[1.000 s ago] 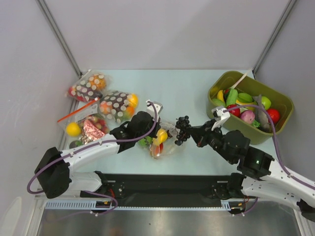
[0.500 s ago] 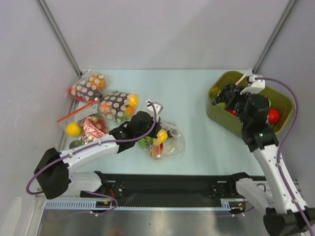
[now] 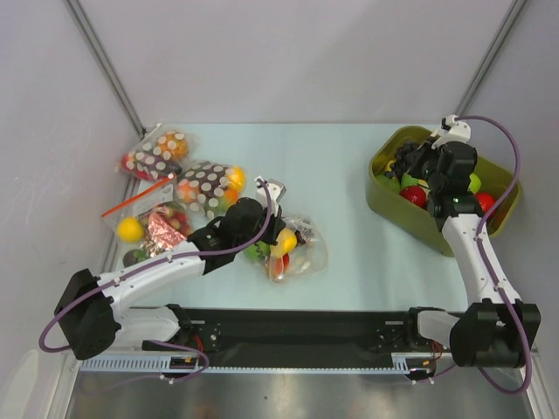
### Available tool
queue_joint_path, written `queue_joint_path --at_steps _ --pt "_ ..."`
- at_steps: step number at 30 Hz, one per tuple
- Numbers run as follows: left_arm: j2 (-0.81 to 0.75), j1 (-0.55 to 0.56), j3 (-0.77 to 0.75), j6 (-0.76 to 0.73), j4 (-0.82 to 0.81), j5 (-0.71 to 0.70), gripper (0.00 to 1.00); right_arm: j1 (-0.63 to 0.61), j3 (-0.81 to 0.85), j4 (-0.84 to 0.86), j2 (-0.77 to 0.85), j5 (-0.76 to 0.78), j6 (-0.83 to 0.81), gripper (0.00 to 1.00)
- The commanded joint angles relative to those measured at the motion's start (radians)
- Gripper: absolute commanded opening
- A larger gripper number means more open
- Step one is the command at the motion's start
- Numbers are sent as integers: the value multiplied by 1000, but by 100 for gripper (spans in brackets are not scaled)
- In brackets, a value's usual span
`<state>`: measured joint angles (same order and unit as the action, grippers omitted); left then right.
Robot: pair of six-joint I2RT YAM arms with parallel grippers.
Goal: Open the zip-top bag and remove the fake food
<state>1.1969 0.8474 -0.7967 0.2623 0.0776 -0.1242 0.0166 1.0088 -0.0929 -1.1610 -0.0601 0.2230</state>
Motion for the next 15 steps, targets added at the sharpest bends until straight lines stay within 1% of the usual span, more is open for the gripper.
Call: queue_joint_path --at_steps 1,2,3,4,5,6,8,9,10,15 --pt "-37 -7 10 8 -10 14 0 20 56 82 -28 40 -27 0" --pt "-36 -7 13 8 -10 12 0 20 57 82 -40 51 -30 0" --pt "-37 -7 13 8 -10 14 0 23 59 82 -45 49 -33 3" --pt "-36 -7 13 8 -10 14 0 25 65 84 -52 46 -34 11" --pt "-36 -7 11 8 -12 15 0 26 73 75 -58 45 -33 34" --pt "-36 -7 11 6 -12 15 0 26 79 55 -68 43 -33 44" --pt "-33 -7 7 3 -12 18 0 26 93 41 -71 40 -34 56" --pt "-31 -7 5 2 -10 20 0 26 94 32 -68 37 -33 67" --pt "-30 -7 5 0 -10 21 0 26 97 30 -65 33 -36 70" --pt "-25 -7 2 0 -16 23 0 26 94 16 -14 14 -33 69"
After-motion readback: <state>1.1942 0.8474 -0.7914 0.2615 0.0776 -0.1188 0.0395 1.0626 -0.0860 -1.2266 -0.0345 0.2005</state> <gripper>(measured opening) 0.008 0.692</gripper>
